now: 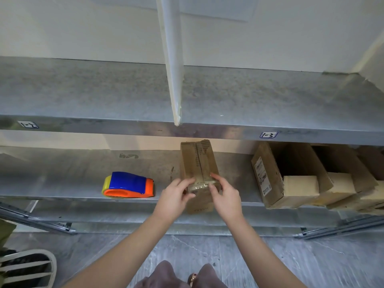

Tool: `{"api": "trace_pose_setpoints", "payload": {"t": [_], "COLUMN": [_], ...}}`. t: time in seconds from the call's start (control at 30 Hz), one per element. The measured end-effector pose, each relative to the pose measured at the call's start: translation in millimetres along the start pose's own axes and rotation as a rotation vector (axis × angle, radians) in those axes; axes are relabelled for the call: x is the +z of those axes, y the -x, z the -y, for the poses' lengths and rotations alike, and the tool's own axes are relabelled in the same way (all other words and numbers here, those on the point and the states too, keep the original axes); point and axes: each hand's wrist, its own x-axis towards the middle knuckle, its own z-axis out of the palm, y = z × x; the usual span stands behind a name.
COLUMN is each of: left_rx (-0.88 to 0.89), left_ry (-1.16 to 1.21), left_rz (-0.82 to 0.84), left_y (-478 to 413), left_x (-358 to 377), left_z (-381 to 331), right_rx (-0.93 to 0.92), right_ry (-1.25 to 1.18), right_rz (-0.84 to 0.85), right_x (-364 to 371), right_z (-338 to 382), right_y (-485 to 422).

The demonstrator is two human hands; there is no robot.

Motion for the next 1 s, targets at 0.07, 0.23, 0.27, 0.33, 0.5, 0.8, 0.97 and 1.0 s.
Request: {"api": "trace_pose_setpoints", "payload": {"t": [0.07, 0.23, 0.27, 0.33, 0.5, 0.8, 0.97, 1.0], "left_rx": [0.031, -0.026, -0.041, -0.076, -0.059, -0.085, -0.098, -0.094], "left_ry": [0.133, 0.28, 0.207, 0.026, -0.065, 0.087, 0.114, 0.118], "left_rz": [0.106, 0.258, 0.275, 0.275, 0.278, 0.121, -0.046, -0.084], "left_y": [6, -24, -35, -57, -97, -52, -5, 2], "left_x": [8, -12, -21, -37, -48, -35, -27, -27], "left_z": [-5, 9, 14, 19, 23, 30, 18, 17], "right_rx": [0.052, 0.057, 0.069, 0.073, 0.058, -0.027, -0.036, -0.032], "right_ry": [-0.047, -0.04, -0.038, 0.008, 0.2, 0.12, -0.074, -0.102], "right_rz": [0.029, 0.083, 0.082, 0.086, 0.099, 0.044, -0.076, -0.066], "right_x": [0, 3, 2, 2, 8, -20, -16, -17], "right_z": [-2, -4, -4, -4, 4, -19, -26, -27], "right_y": [3, 13, 13, 11, 4, 17, 40, 42]}}
